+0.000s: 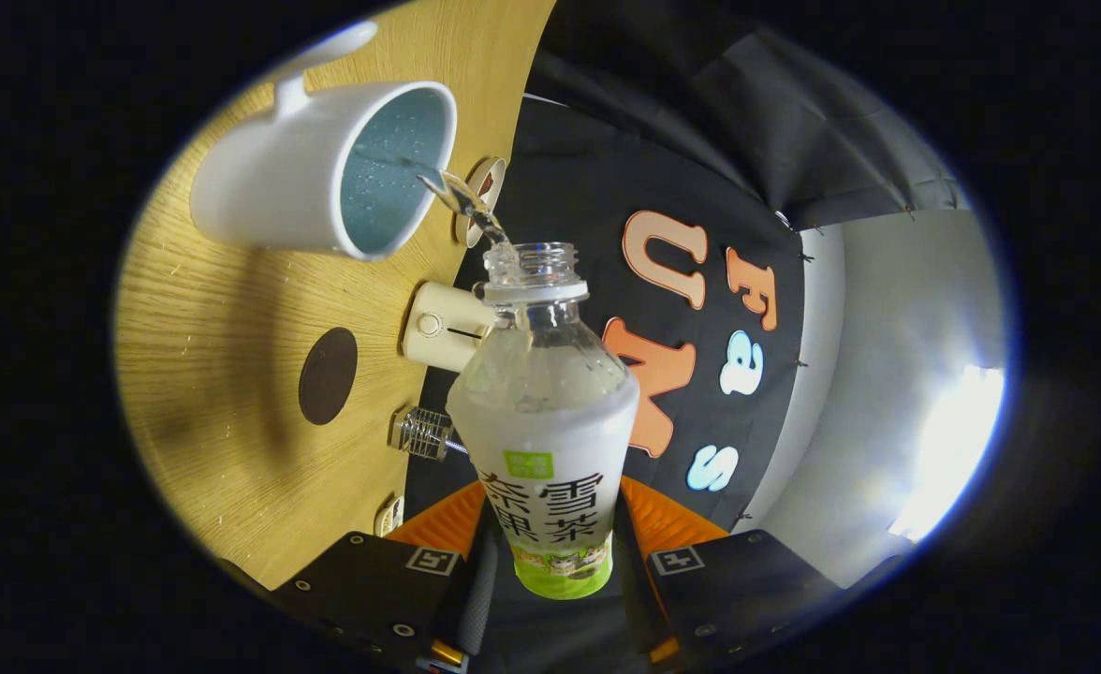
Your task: Take the bottle from table, then pour the juice into the cup, finally place the bottle on the coaster
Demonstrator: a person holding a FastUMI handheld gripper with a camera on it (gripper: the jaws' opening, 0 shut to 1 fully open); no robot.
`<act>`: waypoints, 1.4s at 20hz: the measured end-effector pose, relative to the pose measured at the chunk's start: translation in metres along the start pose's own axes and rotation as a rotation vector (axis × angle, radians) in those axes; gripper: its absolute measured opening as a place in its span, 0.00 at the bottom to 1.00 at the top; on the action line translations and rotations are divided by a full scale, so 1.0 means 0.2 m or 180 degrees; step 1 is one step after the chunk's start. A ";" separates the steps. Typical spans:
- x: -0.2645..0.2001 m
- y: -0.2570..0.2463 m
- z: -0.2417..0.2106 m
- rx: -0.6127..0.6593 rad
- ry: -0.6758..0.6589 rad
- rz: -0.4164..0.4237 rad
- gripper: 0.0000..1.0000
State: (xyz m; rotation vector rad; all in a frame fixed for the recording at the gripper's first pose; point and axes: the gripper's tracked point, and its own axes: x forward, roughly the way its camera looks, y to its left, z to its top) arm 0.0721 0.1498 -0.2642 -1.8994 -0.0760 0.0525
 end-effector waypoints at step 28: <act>0.06 -0.17 0.05 -0.0350 -0.0159 -0.0243 0.59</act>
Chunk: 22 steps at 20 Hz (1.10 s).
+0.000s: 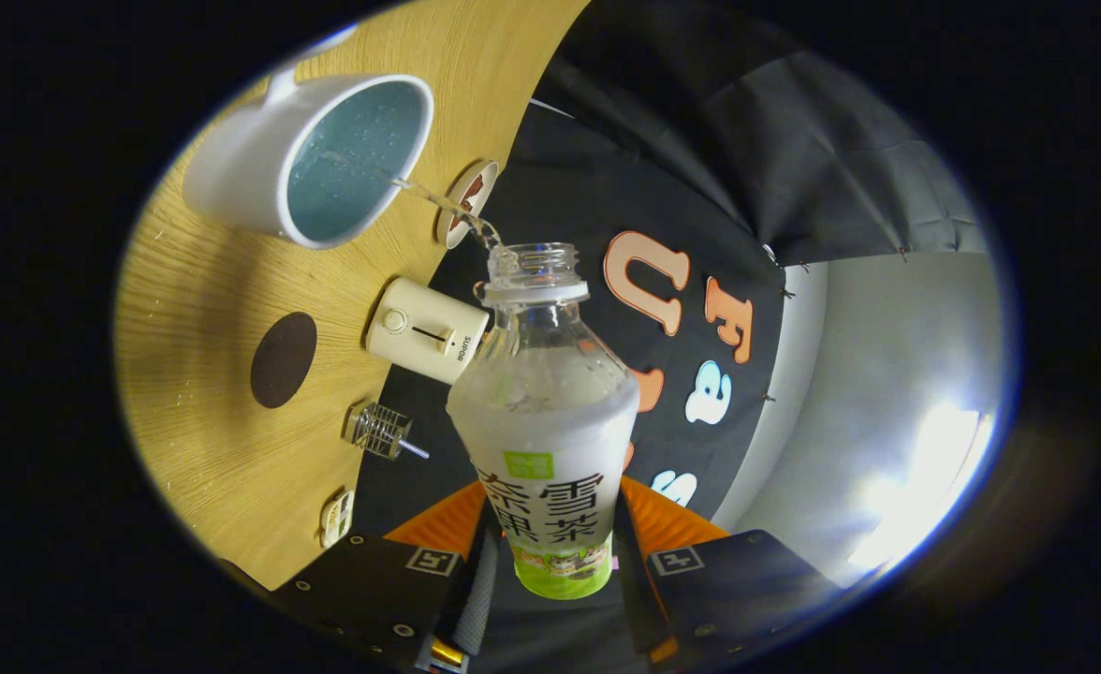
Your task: Take the bottle from table, then pour the juice into the cup, finally place the bottle on the coaster
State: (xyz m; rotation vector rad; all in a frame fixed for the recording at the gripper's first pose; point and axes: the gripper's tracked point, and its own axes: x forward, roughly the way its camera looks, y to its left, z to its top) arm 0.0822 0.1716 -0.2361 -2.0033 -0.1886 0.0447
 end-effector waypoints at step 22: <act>0.06 -0.08 0.05 -0.0395 -0.0282 0.0004 0.59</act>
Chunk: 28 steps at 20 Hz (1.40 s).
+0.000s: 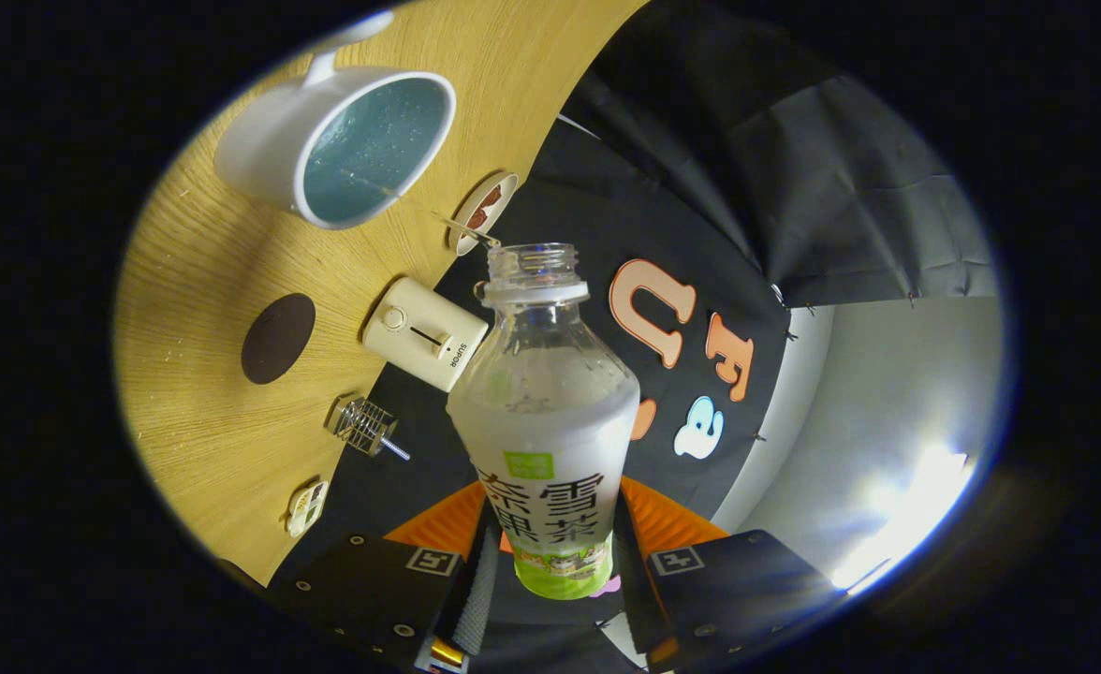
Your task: Take the bottle from table, then pour the juice into the cup, finally place the bottle on the coaster
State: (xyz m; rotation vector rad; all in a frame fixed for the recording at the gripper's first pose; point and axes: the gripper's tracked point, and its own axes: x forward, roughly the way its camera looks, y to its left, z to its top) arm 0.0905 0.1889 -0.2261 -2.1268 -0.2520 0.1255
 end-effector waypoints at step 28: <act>-0.04 0.25 0.07 0.0519 -0.0057 0.0574 0.59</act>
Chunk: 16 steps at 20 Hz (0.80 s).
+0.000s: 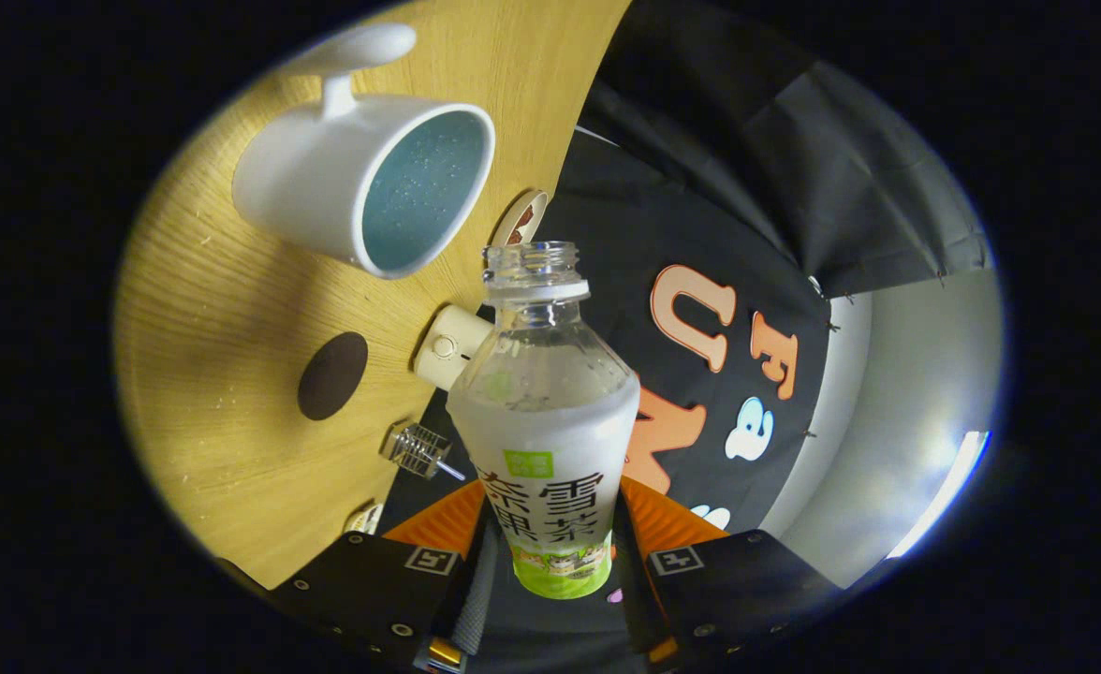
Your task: Take the bottle from table, then pour the juice into the cup, finally place the bottle on the coaster
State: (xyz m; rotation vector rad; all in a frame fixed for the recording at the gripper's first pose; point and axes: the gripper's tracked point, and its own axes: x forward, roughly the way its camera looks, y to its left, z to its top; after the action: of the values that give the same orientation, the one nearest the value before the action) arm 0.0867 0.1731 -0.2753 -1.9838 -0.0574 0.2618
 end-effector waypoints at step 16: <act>0.06 0.37 0.14 0.3874 0.0428 0.1311 0.60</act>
State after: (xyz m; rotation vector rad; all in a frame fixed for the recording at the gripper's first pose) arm 0.0860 0.1683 -0.3557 -0.7737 0.4932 0.3182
